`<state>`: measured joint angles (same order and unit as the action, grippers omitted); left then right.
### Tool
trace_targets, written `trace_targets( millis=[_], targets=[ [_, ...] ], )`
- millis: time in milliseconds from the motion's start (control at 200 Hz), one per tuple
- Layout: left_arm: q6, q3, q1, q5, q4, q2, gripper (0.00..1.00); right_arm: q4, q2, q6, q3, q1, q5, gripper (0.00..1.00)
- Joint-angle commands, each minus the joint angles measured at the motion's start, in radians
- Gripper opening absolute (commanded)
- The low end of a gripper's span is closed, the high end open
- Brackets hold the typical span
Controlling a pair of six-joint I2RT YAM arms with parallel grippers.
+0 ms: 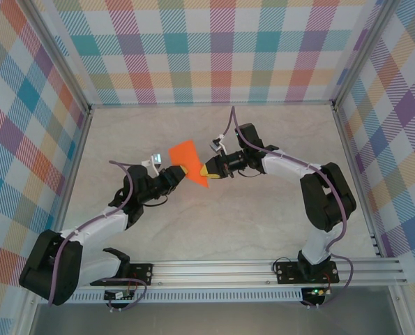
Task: Fold a paper plane with a square sheet of paper (pick it up from the middle)
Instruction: Turn over the paper at the center of the table.
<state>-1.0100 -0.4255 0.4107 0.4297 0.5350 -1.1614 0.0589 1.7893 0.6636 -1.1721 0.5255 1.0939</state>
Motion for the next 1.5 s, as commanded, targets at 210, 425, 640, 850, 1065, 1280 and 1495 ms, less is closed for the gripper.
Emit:
trace_targets(
  millis=[210,425,640,850,1065,1280,1495],
  targets=[
    [-0.033,0.024,0.028,-0.016,0.1,-0.059,0.11,0.011,0.079,-0.041,0.01,0.001,0.04,0.11],
    [-0.005,0.04,0.036,-0.057,0.05,-0.095,0.01,0.169,0.095,-0.167,-0.009,-0.001,-0.121,0.45],
    [0.051,0.055,0.057,-0.101,-0.007,-0.115,0.0,0.256,0.027,-0.228,0.012,-0.001,-0.375,0.56],
    [0.089,0.07,0.071,-0.172,-0.112,-0.111,0.0,0.249,-0.091,-0.305,0.083,0.05,-0.664,0.61],
    [0.095,0.093,0.084,-0.236,-0.225,-0.078,0.0,0.193,-0.125,-0.403,0.116,0.178,-0.904,0.59],
    [0.083,0.077,0.089,-0.285,-0.304,-0.088,0.0,0.058,-0.119,-0.526,0.169,0.334,-1.048,0.55],
    [0.079,0.053,0.095,-0.293,-0.325,-0.123,0.0,-0.061,-0.09,-0.55,0.216,0.396,-0.99,0.46]
  ],
)
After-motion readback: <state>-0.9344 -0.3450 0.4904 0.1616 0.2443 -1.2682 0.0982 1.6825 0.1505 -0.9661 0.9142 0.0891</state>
